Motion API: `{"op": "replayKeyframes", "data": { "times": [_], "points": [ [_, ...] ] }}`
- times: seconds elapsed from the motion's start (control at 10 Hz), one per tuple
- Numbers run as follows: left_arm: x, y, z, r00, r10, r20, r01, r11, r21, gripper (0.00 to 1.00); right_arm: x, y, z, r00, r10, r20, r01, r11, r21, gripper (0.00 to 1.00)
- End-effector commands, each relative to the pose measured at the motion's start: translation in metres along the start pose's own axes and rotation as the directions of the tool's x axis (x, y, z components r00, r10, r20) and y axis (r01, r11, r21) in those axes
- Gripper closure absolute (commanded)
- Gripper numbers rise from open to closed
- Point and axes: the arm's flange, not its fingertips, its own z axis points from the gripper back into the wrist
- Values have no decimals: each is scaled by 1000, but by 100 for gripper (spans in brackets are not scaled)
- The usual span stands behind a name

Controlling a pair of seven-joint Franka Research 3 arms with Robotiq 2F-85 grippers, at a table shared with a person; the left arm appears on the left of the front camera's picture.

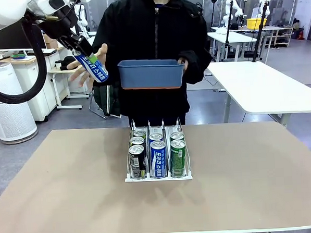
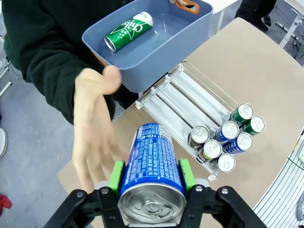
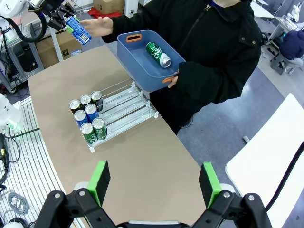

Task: Fill the beverage cans into the dispenser.
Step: Place the picked Ionic drink in the line of the Automatic Can Dispenser with the same cans.

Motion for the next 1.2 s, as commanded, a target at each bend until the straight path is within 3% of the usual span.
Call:
{"op": "replayKeyframes", "data": {
  "times": [0.0,1.0,1.1],
  "points": [
    [-1,2,2,1000,5,5,-5,1000,5,62,0,1,0,1000,1,1,-1,1000,2,0],
    [-1,2,2,1000,5,5,-5,1000,5,62,0,1,0,1000,1,1,-1,1000,2,0],
    [0,0,0,1000,0,0,0,1000,0,43,0,1,0,1000,1,1,-1,1000,2,0]
  ]
}}
